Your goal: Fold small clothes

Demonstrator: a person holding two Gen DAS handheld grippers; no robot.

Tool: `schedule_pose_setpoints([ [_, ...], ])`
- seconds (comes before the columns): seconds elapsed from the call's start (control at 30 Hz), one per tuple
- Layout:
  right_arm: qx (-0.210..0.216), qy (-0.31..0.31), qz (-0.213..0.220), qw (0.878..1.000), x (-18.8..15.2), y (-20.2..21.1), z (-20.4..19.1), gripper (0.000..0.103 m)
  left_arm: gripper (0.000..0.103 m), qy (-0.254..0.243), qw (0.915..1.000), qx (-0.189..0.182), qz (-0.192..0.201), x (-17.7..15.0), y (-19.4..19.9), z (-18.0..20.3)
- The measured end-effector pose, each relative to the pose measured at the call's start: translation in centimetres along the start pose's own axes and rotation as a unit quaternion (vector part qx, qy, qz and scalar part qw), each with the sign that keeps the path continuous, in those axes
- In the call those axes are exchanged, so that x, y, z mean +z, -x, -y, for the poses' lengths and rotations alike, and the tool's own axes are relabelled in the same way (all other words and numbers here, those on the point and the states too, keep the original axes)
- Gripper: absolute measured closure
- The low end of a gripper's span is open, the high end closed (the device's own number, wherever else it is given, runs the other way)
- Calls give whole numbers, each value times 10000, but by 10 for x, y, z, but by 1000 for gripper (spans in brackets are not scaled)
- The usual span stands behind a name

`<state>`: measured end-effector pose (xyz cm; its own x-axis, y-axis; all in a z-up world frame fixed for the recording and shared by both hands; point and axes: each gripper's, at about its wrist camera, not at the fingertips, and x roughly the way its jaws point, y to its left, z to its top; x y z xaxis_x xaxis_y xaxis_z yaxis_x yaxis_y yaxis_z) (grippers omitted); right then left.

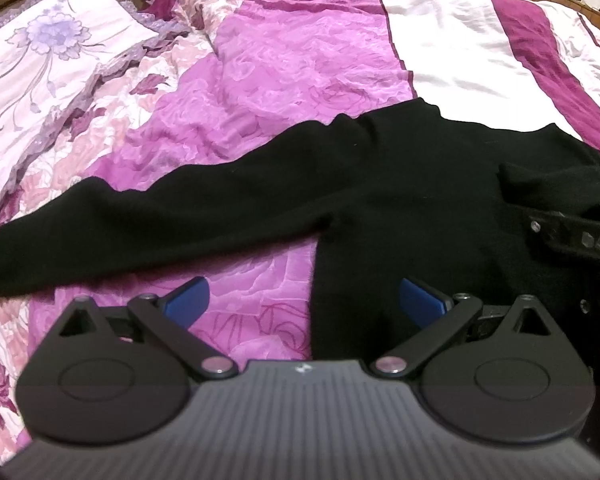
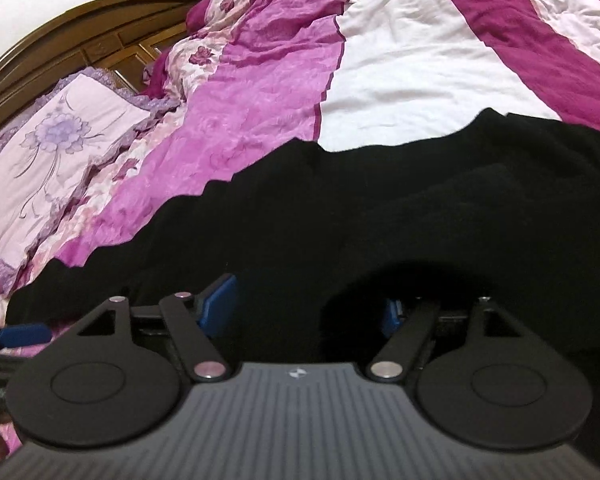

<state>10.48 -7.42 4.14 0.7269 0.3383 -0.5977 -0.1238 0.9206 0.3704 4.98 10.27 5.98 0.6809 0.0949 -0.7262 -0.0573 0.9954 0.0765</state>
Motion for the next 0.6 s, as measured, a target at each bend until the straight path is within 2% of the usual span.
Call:
schedule_pose_setpoints([
  [0.13, 31, 56, -27, 10000, -5, 31, 9, 26, 0, -65, 10000, -20, 30, 0, 5, 5],
  [0.3, -26, -184, 67, 9998, -11, 73, 33, 26, 0, -133, 9998, -127, 50, 1, 10, 16],
  [0.6, -610, -499, 348, 9963, -14, 133, 86, 26, 0, -552, 9976, -365, 223, 8, 20, 62],
])
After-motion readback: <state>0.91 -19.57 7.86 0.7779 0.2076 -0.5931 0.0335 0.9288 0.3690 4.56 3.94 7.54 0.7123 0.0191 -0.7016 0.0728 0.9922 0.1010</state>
